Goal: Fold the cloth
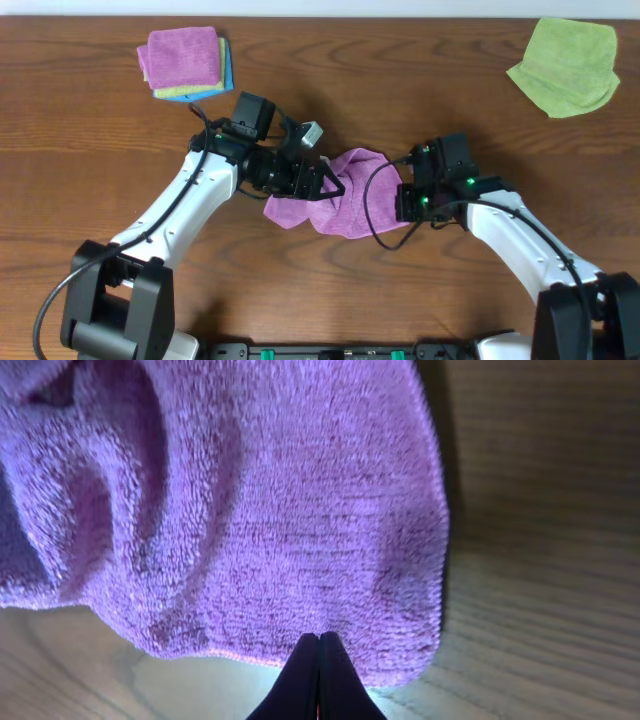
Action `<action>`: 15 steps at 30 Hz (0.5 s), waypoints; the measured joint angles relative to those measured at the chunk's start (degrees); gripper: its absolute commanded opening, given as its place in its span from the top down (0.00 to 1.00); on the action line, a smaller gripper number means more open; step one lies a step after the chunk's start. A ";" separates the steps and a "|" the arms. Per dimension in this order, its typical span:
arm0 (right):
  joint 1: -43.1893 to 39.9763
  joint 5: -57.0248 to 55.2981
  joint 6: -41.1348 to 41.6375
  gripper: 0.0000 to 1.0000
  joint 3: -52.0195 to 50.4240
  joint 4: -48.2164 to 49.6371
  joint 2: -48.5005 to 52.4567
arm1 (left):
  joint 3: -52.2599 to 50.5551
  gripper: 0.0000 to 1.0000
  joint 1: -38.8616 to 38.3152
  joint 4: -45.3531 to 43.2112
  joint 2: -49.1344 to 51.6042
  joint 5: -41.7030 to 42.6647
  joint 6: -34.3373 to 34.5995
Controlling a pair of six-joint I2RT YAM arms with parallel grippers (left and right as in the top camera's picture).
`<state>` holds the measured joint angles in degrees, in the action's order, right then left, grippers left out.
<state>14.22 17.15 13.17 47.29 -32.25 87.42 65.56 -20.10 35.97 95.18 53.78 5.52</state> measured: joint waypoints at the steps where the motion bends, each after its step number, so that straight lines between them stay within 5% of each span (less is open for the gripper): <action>1: 0.33 0.04 0.00 0.99 0.00 -0.26 0.13 | 0.00 0.14 0.00 0.00 0.00 -0.02 0.00; 15: 1.81 -3.85 -3.02 0.99 -0.11 0.52 0.33 | 0.00 0.14 0.00 -0.35 0.00 -0.20 0.22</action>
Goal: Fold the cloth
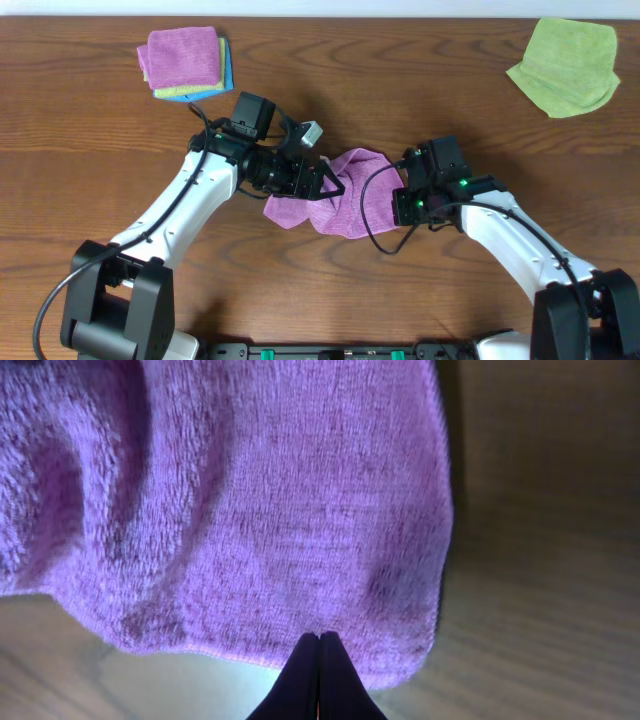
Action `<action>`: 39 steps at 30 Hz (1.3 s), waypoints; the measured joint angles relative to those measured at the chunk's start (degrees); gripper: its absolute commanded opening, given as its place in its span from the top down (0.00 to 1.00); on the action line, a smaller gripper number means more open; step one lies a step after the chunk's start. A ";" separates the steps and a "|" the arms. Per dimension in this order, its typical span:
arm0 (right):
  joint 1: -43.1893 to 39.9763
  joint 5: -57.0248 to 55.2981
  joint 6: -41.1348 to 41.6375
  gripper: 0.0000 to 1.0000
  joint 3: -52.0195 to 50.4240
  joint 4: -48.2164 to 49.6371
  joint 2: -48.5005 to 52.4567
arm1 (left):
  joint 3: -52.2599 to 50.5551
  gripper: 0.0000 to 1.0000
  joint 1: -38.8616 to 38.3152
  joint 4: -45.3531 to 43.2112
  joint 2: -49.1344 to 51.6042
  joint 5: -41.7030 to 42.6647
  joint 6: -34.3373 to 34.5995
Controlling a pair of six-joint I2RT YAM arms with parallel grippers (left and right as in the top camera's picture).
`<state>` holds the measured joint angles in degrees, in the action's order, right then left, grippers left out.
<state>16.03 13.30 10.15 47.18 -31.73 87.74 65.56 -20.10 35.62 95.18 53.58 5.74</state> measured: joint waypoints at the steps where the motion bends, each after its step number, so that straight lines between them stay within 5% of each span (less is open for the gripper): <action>1: 0.00 -0.24 -0.33 0.98 0.00 0.52 0.09 | 0.00 0.14 0.00 -0.04 0.00 0.00 0.00; 12: 0.00 -1.36 -1.64 0.99 0.02 0.81 7.72 | 0.00 0.14 0.00 -1.05 0.00 -0.74 0.00; 39: 0.00 -3.91 9.53 0.99 -0.04 -25.59 8.33 | 0.00 0.09 0.00 -1.16 0.00 -15.54 0.02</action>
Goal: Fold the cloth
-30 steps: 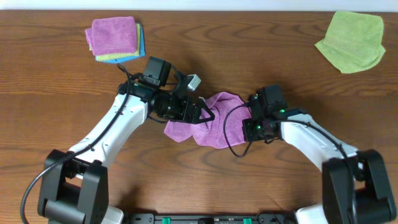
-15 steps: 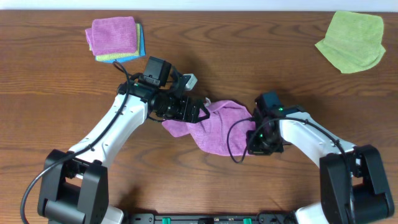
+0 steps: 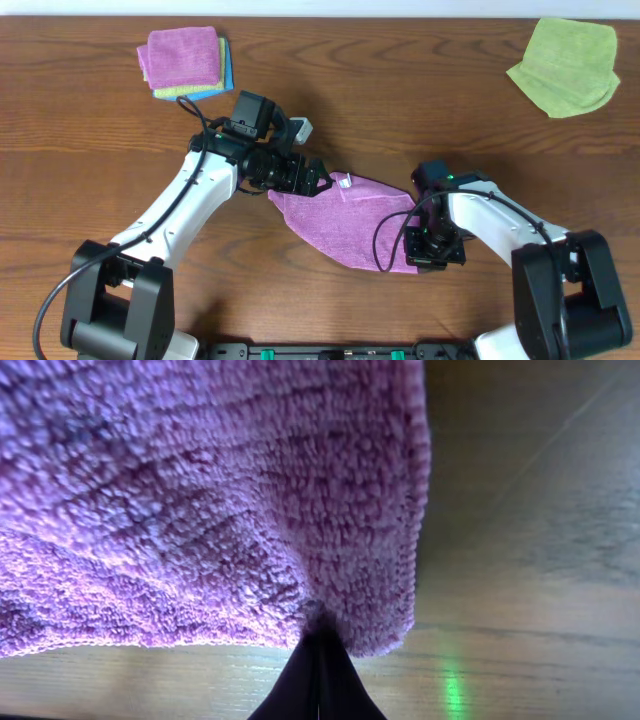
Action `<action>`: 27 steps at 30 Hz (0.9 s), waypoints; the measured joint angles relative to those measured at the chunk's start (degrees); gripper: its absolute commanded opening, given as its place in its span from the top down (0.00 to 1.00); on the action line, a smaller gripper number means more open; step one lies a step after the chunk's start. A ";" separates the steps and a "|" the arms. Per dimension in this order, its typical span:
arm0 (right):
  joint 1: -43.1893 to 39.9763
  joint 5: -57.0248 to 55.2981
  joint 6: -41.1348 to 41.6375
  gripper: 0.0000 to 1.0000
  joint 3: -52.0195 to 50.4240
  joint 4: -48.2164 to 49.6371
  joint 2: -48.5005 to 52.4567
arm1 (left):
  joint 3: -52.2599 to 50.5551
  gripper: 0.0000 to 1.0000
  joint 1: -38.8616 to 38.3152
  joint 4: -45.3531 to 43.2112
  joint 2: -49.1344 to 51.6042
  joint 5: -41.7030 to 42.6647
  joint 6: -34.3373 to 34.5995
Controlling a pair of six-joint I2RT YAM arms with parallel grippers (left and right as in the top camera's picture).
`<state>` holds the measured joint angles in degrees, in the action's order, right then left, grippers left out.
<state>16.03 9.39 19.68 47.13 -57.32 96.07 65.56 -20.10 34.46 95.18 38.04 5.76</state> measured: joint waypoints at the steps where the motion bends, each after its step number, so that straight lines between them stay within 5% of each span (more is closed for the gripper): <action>1: 0.00 0.00 0.17 0.99 0.00 -0.55 0.00 | 0.00 0.09 0.00 -0.07 0.00 -0.17 0.00; 11: 0.00 0.02 0.50 0.98 3.15 2.29 0.09 | 0.00 0.08 0.00 -0.48 0.00 -5.95 0.00; 16: 0.02 2.84 -2.47 0.62 10.19 3.67 0.11 | 0.00 0.04 0.00 -1.49 0.00 -7.67 0.00; 20: 1.29 4.79 -8.17 0.50 13.99 7.56 0.11 | 0.00 0.04 0.00 -1.44 0.00 -8.37 -0.02; 27: 7.52 1.16 -17.35 0.44 14.75 12.83 0.11 | 0.00 0.05 0.61 0.92 0.00 -12.00 -0.04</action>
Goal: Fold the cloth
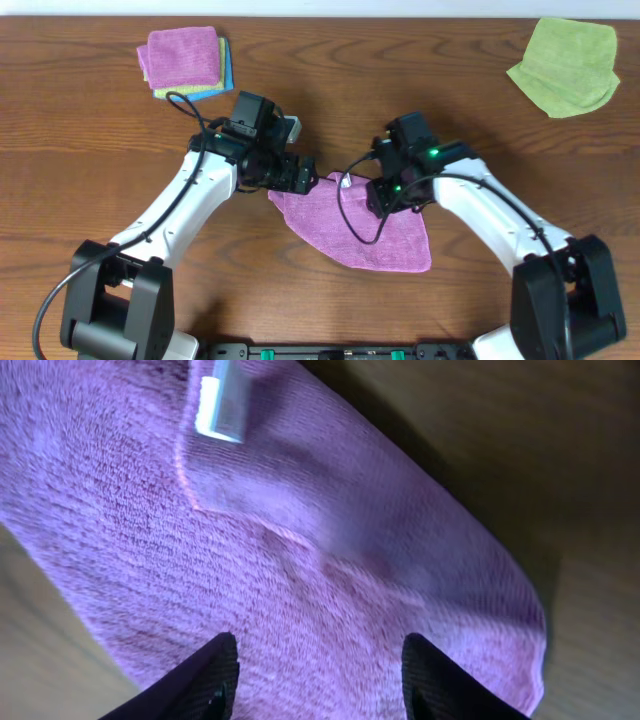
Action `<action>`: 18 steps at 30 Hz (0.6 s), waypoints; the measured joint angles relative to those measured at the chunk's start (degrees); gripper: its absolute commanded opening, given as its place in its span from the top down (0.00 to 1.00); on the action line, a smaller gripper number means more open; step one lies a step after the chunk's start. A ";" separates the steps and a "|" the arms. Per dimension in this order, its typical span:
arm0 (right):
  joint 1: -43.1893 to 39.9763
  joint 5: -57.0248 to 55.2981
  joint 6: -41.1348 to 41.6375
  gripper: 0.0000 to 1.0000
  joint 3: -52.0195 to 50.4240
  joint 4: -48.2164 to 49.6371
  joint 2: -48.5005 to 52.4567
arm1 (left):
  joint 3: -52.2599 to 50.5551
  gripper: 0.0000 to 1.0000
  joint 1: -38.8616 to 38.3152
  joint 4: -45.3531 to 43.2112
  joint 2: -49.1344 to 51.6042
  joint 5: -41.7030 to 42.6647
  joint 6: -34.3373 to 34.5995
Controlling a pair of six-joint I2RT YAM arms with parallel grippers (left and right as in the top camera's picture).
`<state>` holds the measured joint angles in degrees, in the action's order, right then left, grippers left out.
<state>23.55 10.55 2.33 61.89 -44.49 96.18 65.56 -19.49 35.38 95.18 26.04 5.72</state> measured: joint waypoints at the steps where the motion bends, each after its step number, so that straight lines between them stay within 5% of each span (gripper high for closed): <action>1: 1.42 -1.84 -1.03 0.37 0.04 0.46 0.00 | 0.00 0.05 0.59 0.20 0.00 -0.33 0.02; 10: 10.95 -24.17 -12.41 0.18 1.77 3.89 0.00 | 0.00 0.03 10.25 0.33 0.00 1.25 -0.92; 18: 12.61 -26.88 -18.93 0.14 1.81 4.92 0.02 | 0.00 0.02 10.16 -0.09 0.00 2.27 -1.75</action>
<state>36.16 -16.34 -16.60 63.70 -39.57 96.20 65.56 -9.32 35.29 95.18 28.32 3.97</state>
